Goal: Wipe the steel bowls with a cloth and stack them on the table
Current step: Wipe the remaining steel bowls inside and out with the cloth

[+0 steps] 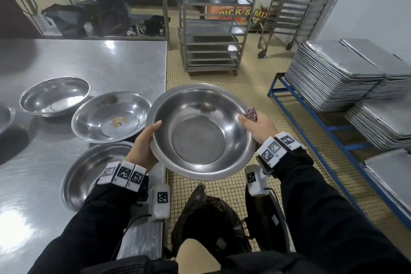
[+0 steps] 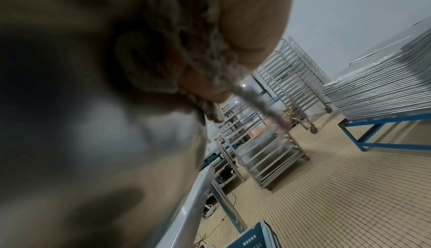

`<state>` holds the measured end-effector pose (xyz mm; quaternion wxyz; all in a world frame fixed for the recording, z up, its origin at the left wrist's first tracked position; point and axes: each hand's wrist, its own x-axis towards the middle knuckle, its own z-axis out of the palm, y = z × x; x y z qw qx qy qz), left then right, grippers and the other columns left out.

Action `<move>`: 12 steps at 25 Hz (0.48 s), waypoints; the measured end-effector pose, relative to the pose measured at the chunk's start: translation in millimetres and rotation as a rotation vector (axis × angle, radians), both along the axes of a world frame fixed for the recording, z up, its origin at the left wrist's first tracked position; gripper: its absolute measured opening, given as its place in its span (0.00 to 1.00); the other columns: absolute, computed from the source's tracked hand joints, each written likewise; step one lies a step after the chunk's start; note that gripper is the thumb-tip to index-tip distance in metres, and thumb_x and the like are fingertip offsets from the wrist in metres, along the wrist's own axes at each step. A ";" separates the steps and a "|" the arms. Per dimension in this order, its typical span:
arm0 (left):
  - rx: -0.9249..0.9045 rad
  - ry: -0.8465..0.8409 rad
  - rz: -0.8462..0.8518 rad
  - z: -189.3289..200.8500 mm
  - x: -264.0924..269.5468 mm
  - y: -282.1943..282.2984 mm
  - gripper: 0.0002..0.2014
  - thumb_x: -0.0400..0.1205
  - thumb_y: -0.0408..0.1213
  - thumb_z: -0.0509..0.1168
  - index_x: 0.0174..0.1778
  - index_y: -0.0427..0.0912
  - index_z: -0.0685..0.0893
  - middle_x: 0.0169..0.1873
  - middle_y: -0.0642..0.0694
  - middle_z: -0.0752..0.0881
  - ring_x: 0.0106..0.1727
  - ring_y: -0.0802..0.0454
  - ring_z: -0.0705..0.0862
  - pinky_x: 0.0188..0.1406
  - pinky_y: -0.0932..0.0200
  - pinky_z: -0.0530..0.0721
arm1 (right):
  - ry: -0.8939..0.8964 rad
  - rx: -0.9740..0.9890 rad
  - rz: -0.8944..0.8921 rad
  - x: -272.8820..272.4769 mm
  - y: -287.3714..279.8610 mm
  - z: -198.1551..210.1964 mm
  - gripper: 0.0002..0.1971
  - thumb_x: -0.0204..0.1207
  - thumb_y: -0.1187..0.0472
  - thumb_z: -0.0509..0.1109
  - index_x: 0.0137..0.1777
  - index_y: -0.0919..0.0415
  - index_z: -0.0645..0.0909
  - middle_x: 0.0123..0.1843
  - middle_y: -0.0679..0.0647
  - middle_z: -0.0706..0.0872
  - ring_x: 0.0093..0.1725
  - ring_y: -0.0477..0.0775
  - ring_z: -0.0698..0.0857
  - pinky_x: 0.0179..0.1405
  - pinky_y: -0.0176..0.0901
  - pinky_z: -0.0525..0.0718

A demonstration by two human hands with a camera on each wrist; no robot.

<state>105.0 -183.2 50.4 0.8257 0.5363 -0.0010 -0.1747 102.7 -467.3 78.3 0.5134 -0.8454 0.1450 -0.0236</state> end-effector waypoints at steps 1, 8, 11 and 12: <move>-0.008 0.021 0.020 1.1 -1.1 -0.3 0.18 0.85 0.41 0.55 0.60 0.34 0.82 0.45 0.39 0.90 0.49 0.43 0.88 0.49 0.49 0.85 | 0.010 -0.012 0.023 0.2 1.1 2.4 0.10 0.78 0.51 0.68 0.39 0.56 0.77 0.37 0.49 0.81 0.37 0.48 0.79 0.34 0.38 0.73; 0.139 0.105 0.273 -4.2 -3.1 -14.3 0.15 0.84 0.41 0.57 0.47 0.34 0.85 0.36 0.38 0.87 0.38 0.44 0.85 0.43 0.48 0.82 | -0.038 0.160 -0.203 -16.3 29.5 -15.4 0.13 0.81 0.51 0.64 0.55 0.61 0.77 0.44 0.52 0.84 0.42 0.51 0.83 0.36 0.39 0.78; 0.249 0.116 0.272 -12.9 -6.5 -29.2 0.25 0.75 0.49 0.59 0.56 0.31 0.81 0.41 0.34 0.84 0.41 0.40 0.83 0.46 0.45 0.81 | -0.084 0.273 -0.370 -24.6 50.7 -24.8 0.11 0.80 0.54 0.66 0.55 0.61 0.75 0.44 0.50 0.82 0.40 0.46 0.81 0.34 0.36 0.76; 0.274 0.117 0.245 -13.7 -9.9 -31.3 0.31 0.72 0.52 0.60 0.60 0.29 0.79 0.43 0.34 0.83 0.43 0.40 0.82 0.47 0.45 0.80 | -0.099 0.291 -0.413 -26.2 55.2 -26.4 0.10 0.80 0.55 0.67 0.55 0.61 0.75 0.44 0.50 0.82 0.40 0.45 0.81 0.34 0.36 0.76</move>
